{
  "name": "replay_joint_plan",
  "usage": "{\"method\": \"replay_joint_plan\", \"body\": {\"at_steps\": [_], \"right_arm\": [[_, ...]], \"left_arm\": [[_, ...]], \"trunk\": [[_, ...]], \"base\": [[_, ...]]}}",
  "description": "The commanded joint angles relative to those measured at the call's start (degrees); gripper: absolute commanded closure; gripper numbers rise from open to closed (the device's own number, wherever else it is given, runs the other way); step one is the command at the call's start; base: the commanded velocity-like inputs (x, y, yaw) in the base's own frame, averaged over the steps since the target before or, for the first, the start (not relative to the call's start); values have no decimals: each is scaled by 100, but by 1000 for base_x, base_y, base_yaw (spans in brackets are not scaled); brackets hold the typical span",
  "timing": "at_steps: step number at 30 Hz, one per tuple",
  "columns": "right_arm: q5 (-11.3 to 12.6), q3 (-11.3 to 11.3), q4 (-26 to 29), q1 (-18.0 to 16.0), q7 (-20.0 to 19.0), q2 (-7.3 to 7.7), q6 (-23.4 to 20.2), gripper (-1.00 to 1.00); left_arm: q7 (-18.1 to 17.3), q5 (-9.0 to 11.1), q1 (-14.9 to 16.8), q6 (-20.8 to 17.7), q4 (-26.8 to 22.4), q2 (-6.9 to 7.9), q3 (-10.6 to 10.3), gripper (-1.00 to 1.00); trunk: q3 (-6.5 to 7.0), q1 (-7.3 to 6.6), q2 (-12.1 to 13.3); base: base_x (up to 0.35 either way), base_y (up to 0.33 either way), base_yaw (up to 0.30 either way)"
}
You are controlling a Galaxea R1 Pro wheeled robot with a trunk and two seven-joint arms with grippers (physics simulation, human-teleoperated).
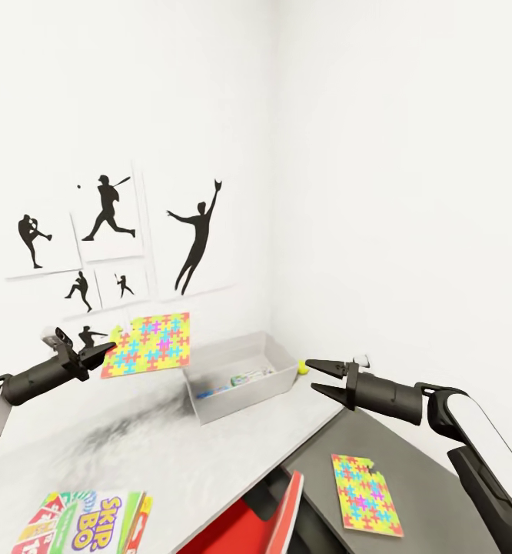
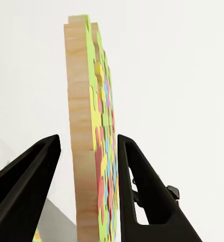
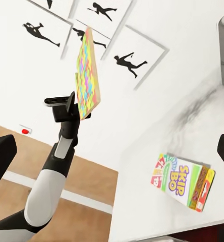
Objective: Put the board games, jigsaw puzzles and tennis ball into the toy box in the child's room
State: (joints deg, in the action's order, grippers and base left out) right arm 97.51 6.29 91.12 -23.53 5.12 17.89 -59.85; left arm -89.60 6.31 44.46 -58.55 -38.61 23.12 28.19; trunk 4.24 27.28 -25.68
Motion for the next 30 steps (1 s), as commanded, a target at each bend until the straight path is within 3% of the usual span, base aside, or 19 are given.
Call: {"method": "replay_joint_plan", "body": {"at_steps": [1,30], "right_arm": [[57,4,3,-3,52,4,-5,-100],[57,4,3,-3,51,4,-7,-100]], "left_arm": [[-26,-7,2,-60,3,-2,2,100],[-31,-7,0,-60,5,0,2,100]], "trunk": [[-2,4,-3],[-2,4,-3]], "base": [[177,46,78],[73,2,44]]}}
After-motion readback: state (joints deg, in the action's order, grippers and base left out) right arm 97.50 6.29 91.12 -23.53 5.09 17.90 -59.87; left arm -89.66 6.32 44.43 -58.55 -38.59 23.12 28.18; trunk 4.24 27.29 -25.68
